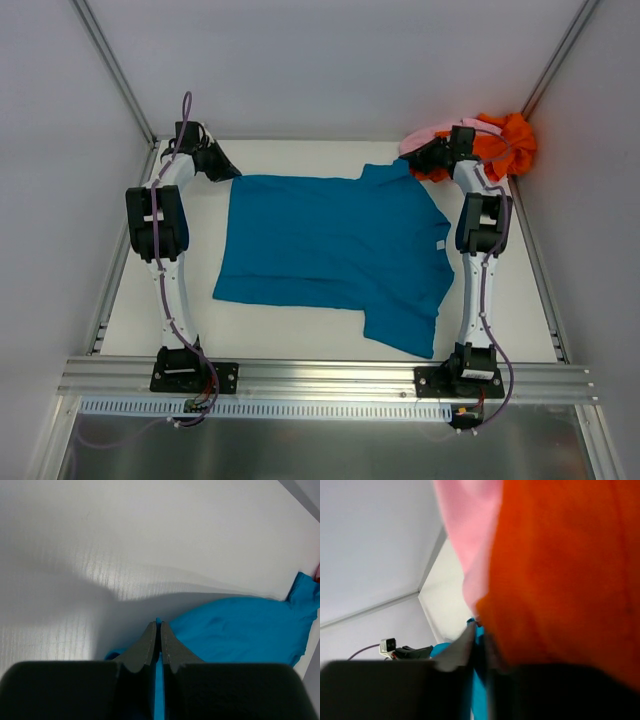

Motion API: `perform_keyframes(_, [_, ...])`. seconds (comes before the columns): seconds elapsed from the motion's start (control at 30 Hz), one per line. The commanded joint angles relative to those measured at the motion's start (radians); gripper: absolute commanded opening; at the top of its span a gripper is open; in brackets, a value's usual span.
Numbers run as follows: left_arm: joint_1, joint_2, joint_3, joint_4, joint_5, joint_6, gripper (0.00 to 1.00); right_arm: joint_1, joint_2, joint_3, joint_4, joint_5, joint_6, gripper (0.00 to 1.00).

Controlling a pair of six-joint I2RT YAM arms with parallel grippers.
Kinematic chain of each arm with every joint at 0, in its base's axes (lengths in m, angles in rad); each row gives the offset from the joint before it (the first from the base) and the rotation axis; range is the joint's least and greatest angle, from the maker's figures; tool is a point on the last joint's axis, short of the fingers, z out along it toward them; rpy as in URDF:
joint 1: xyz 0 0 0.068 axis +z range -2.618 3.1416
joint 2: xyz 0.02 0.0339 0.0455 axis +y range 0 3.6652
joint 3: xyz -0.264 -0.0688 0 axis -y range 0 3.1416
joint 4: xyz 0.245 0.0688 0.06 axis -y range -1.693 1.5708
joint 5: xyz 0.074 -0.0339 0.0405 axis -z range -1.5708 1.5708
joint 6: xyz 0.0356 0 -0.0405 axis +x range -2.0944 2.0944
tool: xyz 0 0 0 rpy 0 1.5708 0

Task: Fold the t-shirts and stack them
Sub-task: Flatten out the tshirt

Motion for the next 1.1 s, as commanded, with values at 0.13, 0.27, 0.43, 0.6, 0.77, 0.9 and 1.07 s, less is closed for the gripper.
perform_keyframes(0.13, [-0.005,-0.057,0.018,-0.008,-0.018,0.026,0.0,0.018,0.024,-0.006,0.016,-0.031,0.048,0.01])
perform_keyframes(0.27, [-0.005,-0.058,0.018,-0.007,-0.014,0.026,0.0,0.018,0.023,0.001,0.023,-0.032,0.046,0.01])
perform_keyframes(0.43, [-0.005,-0.072,-0.002,0.007,-0.013,0.026,0.0,0.018,-0.008,0.01,0.05,-0.035,0.036,0.01])
perform_keyframes(0.6, [-0.005,-0.089,-0.014,0.035,-0.017,0.021,0.0,0.009,-0.019,0.095,0.053,-0.037,0.037,0.01])
perform_keyframes(0.77, [-0.005,-0.092,-0.011,0.044,-0.012,0.018,0.0,-0.009,-0.045,0.13,0.091,-0.038,0.056,0.01])
perform_keyframes(0.9, [-0.005,-0.101,-0.017,0.045,-0.007,0.021,0.0,-0.017,-0.077,0.139,0.112,-0.06,0.066,0.0])
perform_keyframes(1.07, [-0.005,-0.121,-0.022,0.047,0.002,0.023,0.0,-0.019,-0.162,0.067,0.109,-0.107,0.06,0.0])
